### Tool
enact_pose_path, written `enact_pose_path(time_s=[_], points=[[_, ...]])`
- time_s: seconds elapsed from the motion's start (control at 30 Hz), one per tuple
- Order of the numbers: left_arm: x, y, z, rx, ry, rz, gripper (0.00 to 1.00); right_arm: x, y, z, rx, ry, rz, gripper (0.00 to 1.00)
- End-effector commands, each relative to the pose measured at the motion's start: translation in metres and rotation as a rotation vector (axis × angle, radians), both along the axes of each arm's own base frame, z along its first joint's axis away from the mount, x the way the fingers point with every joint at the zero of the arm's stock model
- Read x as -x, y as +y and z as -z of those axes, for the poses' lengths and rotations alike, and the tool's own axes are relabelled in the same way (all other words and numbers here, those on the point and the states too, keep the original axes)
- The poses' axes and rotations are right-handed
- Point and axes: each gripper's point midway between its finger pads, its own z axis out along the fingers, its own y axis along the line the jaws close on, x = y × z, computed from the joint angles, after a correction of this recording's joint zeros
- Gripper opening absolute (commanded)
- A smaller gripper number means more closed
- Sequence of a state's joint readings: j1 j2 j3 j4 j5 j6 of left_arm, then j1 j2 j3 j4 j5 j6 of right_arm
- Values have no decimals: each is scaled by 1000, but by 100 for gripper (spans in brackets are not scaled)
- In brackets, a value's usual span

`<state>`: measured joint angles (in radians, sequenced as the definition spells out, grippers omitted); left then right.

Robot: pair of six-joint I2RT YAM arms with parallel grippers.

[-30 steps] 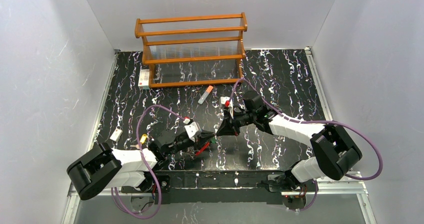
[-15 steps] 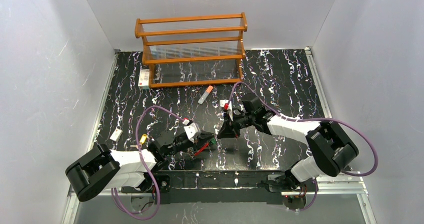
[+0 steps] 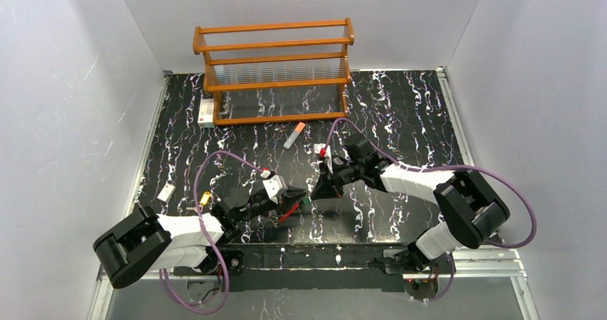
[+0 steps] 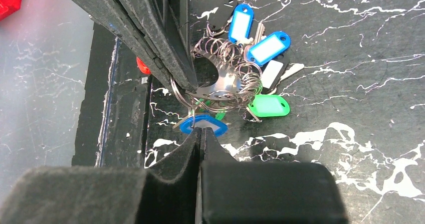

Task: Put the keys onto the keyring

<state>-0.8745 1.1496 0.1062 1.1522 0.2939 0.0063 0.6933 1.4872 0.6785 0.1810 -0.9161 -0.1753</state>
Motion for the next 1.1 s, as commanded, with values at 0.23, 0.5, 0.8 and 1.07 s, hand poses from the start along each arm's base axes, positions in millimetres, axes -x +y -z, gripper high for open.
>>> enact_pose_path(time_s=[0.23,0.5,0.8,1.07], points=[[-2,-1,-17,49,-42,-7,0,7,-2,-32,-131,-127,-33,49],[-1,-1,-20,57,-48,-1,0,-8,8,-34,-121,-117,4,37],[0,-2,-22,61,-51,5,0,-10,13,-30,-116,-79,-5,10],[0,-3,-23,62,-53,11,0,-9,16,-24,-114,-33,-21,1]])
